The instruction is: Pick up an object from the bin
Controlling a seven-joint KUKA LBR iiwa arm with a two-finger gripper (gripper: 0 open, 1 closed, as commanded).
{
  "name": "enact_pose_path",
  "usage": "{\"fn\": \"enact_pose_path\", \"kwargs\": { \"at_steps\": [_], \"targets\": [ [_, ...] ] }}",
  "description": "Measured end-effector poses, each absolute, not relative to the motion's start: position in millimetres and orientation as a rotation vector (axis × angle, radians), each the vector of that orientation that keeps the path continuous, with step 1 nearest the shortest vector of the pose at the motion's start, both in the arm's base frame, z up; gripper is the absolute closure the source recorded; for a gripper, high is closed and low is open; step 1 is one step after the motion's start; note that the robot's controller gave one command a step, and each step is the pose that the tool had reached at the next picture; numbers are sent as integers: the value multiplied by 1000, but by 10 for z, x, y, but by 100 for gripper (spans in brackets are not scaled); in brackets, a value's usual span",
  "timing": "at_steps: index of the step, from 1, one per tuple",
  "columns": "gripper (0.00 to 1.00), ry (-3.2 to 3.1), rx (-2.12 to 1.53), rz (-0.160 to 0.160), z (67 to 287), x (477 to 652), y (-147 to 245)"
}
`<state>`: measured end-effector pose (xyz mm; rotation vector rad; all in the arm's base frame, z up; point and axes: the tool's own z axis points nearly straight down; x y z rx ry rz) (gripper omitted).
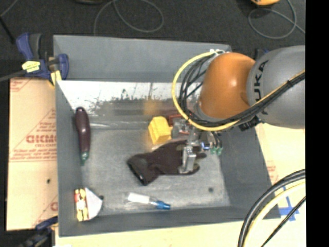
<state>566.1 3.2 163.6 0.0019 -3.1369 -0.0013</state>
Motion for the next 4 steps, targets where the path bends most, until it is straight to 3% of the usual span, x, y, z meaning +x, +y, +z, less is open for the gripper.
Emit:
{"fn": "enact_pose_path", "kwargs": {
  "at_steps": [1,2,3,4],
  "targets": [
    [0,-3143,2,-1,1679,5668,33],
    [0,-3149,-93,-3,1530,5681,33],
    [0,-3141,-205,-2,1169,5661,89],
    [100,-3114,-479,-5,889,5724,267]
  ]
}}
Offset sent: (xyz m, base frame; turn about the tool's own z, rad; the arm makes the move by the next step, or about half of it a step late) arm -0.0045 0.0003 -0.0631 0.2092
